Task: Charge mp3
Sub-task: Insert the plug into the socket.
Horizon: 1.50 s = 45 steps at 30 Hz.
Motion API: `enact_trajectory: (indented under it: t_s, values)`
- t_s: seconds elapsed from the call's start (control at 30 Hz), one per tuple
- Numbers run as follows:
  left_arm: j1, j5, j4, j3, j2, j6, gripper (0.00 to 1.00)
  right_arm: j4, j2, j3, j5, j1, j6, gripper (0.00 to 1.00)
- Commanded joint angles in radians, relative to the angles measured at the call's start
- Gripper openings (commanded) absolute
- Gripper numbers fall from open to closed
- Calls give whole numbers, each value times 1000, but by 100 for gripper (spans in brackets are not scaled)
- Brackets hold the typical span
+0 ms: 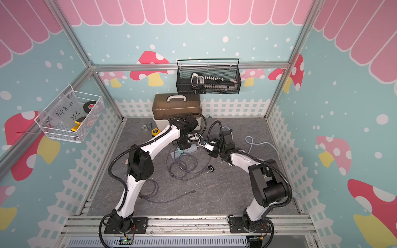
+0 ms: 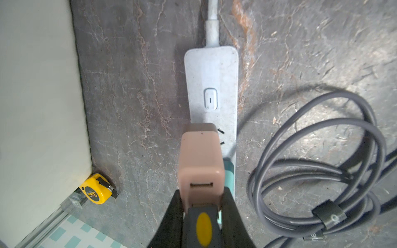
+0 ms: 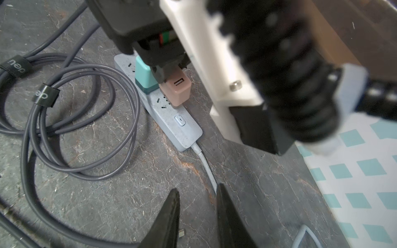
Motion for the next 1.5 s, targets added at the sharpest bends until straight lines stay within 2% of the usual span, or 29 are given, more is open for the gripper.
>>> enact_trajectory:
  t_s: [0.0,0.2,0.43,0.87,1.47]
  values:
    - [0,30,-44,17,16,31,0,15,12,22,-24,-7,9,27]
    - [8,-20,-59,7,24,9,0,19,17,23,-17,-23,20,27]
    - [22,14,-62,16,38,5,0,19,19,26,-12,-33,24,28]
    - [24,-17,-42,20,68,-12,0,-17,20,58,-1,-40,19,28]
    - [53,65,-39,96,168,-3,2,-25,-22,41,-33,-69,41,28]
